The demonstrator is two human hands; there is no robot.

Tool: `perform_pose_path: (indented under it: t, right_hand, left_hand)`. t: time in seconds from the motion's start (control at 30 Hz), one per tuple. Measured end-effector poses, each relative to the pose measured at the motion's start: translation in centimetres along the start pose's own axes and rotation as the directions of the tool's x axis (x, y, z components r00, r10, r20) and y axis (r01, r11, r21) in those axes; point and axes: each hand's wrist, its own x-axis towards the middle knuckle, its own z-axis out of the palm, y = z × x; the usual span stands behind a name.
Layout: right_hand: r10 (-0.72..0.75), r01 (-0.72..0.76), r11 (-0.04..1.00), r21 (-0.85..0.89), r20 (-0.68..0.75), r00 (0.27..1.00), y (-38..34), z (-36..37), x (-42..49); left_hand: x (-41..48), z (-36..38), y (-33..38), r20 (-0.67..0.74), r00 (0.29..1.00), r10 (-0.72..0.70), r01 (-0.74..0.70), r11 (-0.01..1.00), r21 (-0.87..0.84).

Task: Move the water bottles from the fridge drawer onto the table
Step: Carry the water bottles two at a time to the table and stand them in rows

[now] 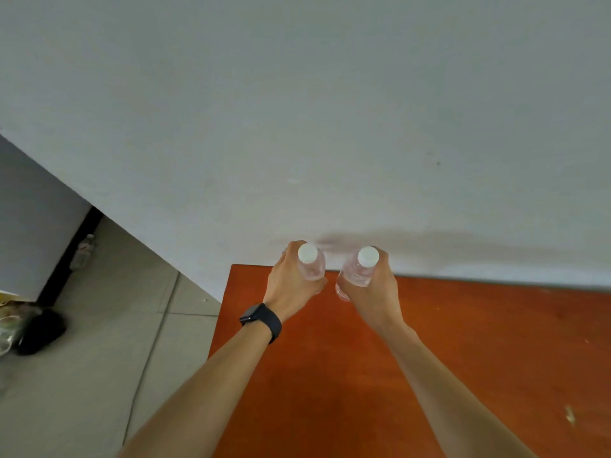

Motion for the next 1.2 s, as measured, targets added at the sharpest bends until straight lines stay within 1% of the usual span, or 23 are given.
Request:
perform_pose_path:
  t: [0.1, 0.2, 0.27, 0.33, 0.4, 0.47, 0.53, 0.6, 0.63, 0.7, 0.8, 0.9, 1.0, 1.1, 1.2]
  right_hand:
    - [0.001, -0.001, 1.000, -0.030, 0.021, 1.000, 1.2, 1.7, 1.6]
    - [-0.030, 0.030, 1.000, 0.006, 0.005, 1.000, 2.2, 2.5, 1.9]
    - [-0.003, 0.005, 0.998, 0.068, -0.029, 1.000, 2.3, 2.5, 1.6]
    - [0.033, -0.030, 0.993, 0.115, -0.024, 0.999, 2.9, 2.5, 1.4]
    - [0.063, -0.062, 0.993, 0.104, -0.005, 0.998, 3.9, 2.4, 1.3]
    - [0.101, -0.103, 0.994, 0.039, 0.044, 0.994, 5.1, 2.1, 1.2]
    - [0.144, -0.141, 0.990, -0.034, 0.140, 0.980, 6.1, 2.1, 1.2]
    - [0.188, -0.171, 0.981, -0.087, 0.249, 0.950, 6.4, 2.4, 1.4]
    - [0.202, -0.175, 0.977, -0.118, 0.278, 0.939, 6.4, 2.6, 1.6]
    - [0.210, -0.171, 0.972, -0.158, 0.276, 0.938, 6.3, 3.1, 1.9]
    - [0.209, -0.173, 0.972, -0.158, 0.249, 0.946, 5.9, 3.8, 2.2]
    - [0.190, -0.149, 0.975, -0.165, 0.267, 0.945, 5.5, 4.7, 2.4]
    - [0.168, -0.118, 0.975, -0.188, 0.277, 0.946, 5.1, 5.2, 2.8]
    - [0.201, -0.144, 0.968, -0.207, 0.287, 0.937, 4.8, 5.3, 2.8]
    - [0.235, -0.174, 0.959, -0.225, 0.282, 0.930, 4.6, 5.5, 2.8]
  left_hand:
    - [1.2, 0.4, -1.0, 0.004, 1.000, 0.008, -0.008, 1.000, -0.019]
    - [1.4, 0.6, -1.7, -0.002, 0.999, 0.037, -0.038, 0.999, -0.027]
    - [1.4, 0.6, -2.1, 0.014, 0.998, 0.064, -0.064, 0.997, -0.031]
    - [1.3, 0.6, -2.4, 0.012, 0.996, 0.086, -0.085, 0.995, -0.044]
    - [1.0, 0.8, -2.9, -0.012, 0.997, 0.072, -0.072, 0.995, -0.067]
    - [0.6, 1.1, -3.6, -0.024, 0.999, 0.023, -0.025, 0.995, -0.098]
    - [0.5, 1.7, -4.6, -0.016, 0.999, -0.043, 0.041, 0.993, -0.113]
    - [0.7, 2.3, -5.6, 0.039, 0.993, -0.113, 0.117, 0.986, -0.122]
    - [0.9, 2.6, -6.0, 0.076, 0.988, -0.135, 0.144, 0.982, -0.123]
    - [1.4, 3.1, -6.5, 0.138, 0.981, -0.137, 0.152, 0.983, -0.100]
    - [2.0, 3.2, -7.0, 0.188, 0.978, -0.095, 0.101, 0.995, -0.023]
    - [2.3, 3.2, -7.7, 0.206, 0.976, -0.076, 0.066, 0.996, 0.055]
    - [2.5, 3.0, -8.1, 0.212, 0.974, -0.078, 0.065, 0.995, 0.071]
    - [2.9, 2.6, -8.1, 0.227, 0.973, -0.045, 0.025, 0.995, 0.093]
    - [3.2, 2.4, -8.2, 0.252, 0.966, -0.058, 0.022, 0.989, 0.145]
